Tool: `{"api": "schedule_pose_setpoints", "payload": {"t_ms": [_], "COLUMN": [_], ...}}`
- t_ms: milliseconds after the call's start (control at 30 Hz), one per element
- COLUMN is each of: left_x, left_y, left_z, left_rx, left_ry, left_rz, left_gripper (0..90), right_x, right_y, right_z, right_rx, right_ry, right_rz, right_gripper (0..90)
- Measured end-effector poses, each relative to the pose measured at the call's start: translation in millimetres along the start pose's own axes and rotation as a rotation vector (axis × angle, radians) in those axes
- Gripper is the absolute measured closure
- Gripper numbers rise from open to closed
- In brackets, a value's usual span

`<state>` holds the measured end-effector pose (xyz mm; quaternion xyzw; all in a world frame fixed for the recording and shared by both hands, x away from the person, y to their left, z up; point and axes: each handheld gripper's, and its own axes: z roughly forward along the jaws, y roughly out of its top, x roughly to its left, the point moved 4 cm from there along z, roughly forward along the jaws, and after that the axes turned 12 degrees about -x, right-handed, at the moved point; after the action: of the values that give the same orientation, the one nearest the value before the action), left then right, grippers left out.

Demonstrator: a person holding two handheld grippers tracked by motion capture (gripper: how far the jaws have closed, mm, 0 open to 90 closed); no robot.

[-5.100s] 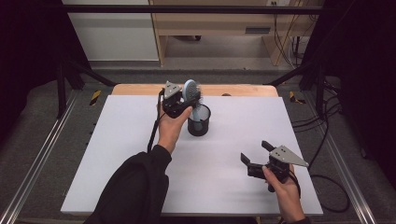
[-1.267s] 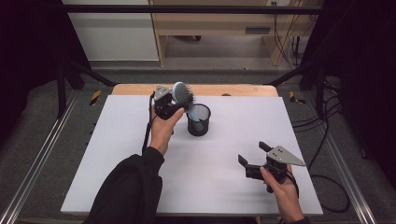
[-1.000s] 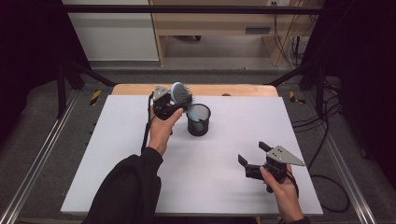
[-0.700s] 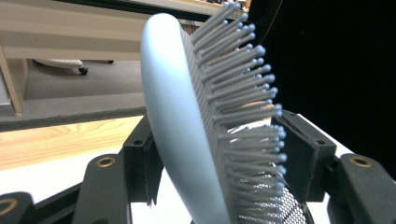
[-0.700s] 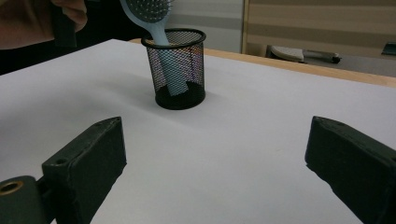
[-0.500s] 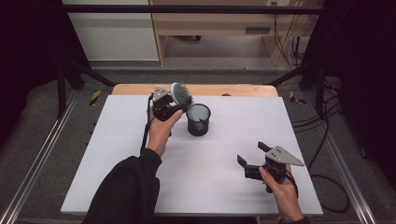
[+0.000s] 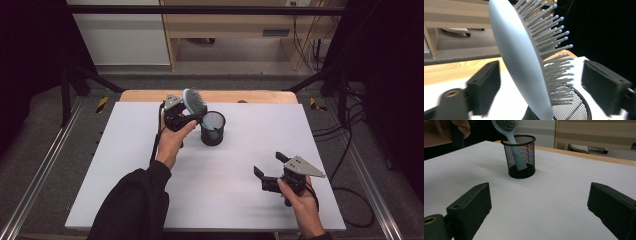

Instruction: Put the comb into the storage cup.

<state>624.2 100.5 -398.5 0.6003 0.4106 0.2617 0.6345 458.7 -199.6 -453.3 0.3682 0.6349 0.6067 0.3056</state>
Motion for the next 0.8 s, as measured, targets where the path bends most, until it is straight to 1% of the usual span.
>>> {"api": "schedule_pose_setpoints", "payload": {"t_ms": [100, 233, 400, 633, 800], "left_x": [-1.0, -2.1, -3.8, -1.6, -1.8], "left_y": [0.8, 0.8, 1.7, 5.8, 8.8], "left_z": [-0.4, -1.6, -7.0, -15.2, -26.9], "left_rx": [-0.001, 0.000, -0.003, -0.010, -0.025], "left_ry": [-0.005, -0.006, -0.009, -0.010, -0.011], "left_rz": [-0.005, -0.015, -0.016, -0.007, -0.005], "left_gripper": [8.7, 5.8, 5.5, 5.4, 5.7], "right_x": [0.9, 1.1, 1.9, 0.9, 2.9], "right_y": [0.2, 0.4, -0.5, -0.9, -1.5], "right_z": [0.5, 0.7, 1.0, 0.2, 2.6], "right_rx": [0.001, 0.003, 0.004, 0.003, 0.010], "right_ry": [-0.001, -0.003, 0.002, 0.000, 0.007], "right_rz": [-0.003, -0.004, -0.006, -0.007, -0.007], "right_gripper": [5.3, 5.3, 5.0, 5.0, 5.0]}}
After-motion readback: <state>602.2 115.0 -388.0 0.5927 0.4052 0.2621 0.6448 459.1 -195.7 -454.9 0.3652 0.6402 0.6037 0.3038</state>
